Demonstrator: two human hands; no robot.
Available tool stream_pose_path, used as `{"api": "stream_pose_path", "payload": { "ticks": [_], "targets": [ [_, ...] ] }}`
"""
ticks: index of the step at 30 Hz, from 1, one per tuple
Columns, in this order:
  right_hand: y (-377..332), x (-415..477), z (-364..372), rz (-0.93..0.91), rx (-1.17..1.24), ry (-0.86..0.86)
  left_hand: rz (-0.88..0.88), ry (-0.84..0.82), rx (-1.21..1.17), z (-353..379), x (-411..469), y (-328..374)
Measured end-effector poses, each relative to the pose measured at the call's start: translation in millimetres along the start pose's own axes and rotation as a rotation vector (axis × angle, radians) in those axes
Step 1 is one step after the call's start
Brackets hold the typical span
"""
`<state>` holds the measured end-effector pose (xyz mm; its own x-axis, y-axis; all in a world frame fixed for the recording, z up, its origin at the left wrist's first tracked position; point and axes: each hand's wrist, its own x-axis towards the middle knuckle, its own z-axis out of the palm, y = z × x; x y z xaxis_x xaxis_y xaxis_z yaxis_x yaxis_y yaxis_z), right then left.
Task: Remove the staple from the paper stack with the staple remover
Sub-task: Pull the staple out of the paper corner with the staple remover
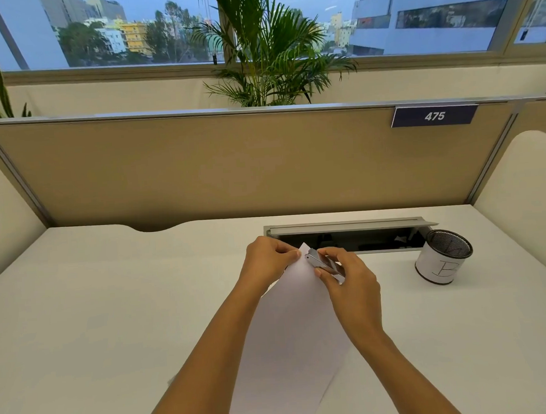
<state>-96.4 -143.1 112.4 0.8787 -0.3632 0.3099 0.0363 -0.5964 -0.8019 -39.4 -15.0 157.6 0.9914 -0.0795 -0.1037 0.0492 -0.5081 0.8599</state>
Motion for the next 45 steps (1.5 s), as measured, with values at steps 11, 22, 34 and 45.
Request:
{"api": "stream_pose_path", "payload": {
  "ticks": [11, 22, 34, 45],
  "targets": [
    [0, 2, 4, 0.075, 0.181, -0.052, -0.002, -0.011, 0.000, 2, -3, 1],
    [-2, 4, -2, 0.190, 0.393, -0.083, -0.030, 0.010, -0.006, 3, -3, -1],
    [14, 14, -14, 0.385, 0.504, -0.124, -0.044, 0.022, -0.006, -10, -3, -6],
    [44, 26, -40, 0.305, 0.026, -0.093, -0.025, 0.126, -0.021, -27, 1, -8]
  ]
}}
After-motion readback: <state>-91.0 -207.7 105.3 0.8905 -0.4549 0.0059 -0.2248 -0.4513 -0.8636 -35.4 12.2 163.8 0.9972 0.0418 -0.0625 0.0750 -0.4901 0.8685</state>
